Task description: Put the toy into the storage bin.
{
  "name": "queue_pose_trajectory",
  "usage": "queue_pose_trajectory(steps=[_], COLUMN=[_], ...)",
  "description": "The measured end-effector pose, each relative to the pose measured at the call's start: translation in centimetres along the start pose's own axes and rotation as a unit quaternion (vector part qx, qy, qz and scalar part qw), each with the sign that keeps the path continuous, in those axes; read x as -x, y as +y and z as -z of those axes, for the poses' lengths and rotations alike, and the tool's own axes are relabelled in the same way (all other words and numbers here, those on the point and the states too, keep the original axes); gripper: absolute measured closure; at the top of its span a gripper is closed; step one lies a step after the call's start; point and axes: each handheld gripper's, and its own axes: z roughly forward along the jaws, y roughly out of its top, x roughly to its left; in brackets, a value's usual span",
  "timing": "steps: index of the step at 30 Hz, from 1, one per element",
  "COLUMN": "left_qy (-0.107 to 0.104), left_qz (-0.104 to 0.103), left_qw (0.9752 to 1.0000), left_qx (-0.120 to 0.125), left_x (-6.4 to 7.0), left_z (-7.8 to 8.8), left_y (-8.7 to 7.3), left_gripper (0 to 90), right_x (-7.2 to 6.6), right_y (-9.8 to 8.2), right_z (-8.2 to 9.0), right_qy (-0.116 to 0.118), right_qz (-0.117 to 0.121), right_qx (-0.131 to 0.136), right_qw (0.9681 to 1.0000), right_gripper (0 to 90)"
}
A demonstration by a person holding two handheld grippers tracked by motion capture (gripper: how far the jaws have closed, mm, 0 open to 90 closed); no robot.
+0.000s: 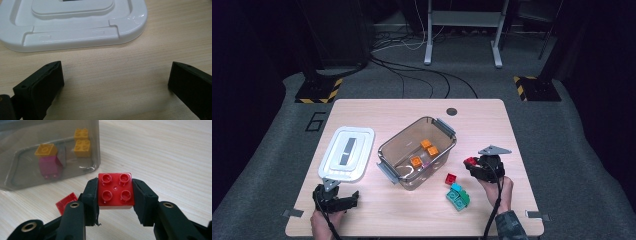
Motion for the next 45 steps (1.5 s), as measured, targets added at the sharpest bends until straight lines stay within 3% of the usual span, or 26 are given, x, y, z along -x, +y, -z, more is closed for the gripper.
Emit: queue_pose_trajectory(steps=[22,45], left_qy=[0.0,0.0], left_qz=[0.0,0.0], left_qw=[1.0,1.0], left_qx=[0.0,0.0], left_x=[0.0,0.0], left_z=[0.0,0.0], left_y=[0.0,0.0], left_gripper=[0.0,0.0], right_x=[-0.9,-2.1], right_y=[3.5,7.3], right_z=[2.9,4.3], right_qy=[0.004,0.005], right_qz=[0.027,0.066], right_qx=[0.04,0.07], right_qw=[0.9988,0.9953], right_gripper=[58.1,58.1])
